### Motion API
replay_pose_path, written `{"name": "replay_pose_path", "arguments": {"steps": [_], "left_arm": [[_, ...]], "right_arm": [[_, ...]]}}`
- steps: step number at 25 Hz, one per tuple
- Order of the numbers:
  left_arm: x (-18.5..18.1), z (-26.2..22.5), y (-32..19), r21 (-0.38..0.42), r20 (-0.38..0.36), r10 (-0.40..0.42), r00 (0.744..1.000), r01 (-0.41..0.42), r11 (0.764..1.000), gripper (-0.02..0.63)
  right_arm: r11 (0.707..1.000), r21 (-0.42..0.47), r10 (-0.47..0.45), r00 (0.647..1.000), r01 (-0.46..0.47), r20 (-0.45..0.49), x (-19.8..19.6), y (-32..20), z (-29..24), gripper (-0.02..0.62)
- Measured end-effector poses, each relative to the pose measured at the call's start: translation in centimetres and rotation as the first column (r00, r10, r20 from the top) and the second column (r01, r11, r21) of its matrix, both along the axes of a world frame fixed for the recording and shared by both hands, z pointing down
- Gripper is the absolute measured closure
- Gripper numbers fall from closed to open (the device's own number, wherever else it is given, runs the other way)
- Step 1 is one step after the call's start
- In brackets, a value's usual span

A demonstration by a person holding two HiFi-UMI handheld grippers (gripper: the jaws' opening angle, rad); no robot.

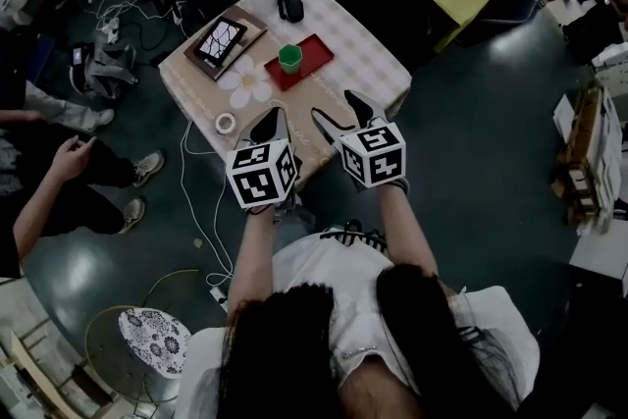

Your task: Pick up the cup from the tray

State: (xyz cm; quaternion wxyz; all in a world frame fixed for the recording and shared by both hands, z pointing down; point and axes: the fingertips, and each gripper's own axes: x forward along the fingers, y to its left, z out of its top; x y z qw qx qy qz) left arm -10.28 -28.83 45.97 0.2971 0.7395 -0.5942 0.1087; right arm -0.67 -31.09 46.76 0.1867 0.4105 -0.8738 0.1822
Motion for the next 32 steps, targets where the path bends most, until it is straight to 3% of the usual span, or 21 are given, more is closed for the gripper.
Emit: {"name": "replay_pose_path", "arguments": {"steps": [9, 20, 32], "left_arm": [[-4.0, 1.2, -2.8, -0.010, -0.007, 0.025, 1.000, -0.025, 1.000, 0.601], [-7.5, 2.4, -5.8, -0.040, -0.024, 0.006, 1.000, -0.007, 0.999, 0.601], [-8.7, 4.9, -11.0, -0.093, -0.016, -0.035, 0.999, 0.034, 0.995, 0.601]], "right_arm": [[0.999, 0.014, 0.045, 0.998, -0.044, -0.036, -2.7, -2.9, 1.0, 0.282], [1.000, 0.028, 0.012, 0.994, -0.009, -0.105, -6.7, -7.4, 1.6, 0.236], [0.994, -0.086, -0.085, 0.978, 0.070, -0.190, -8.2, -13.0, 7.8, 0.230]]}}
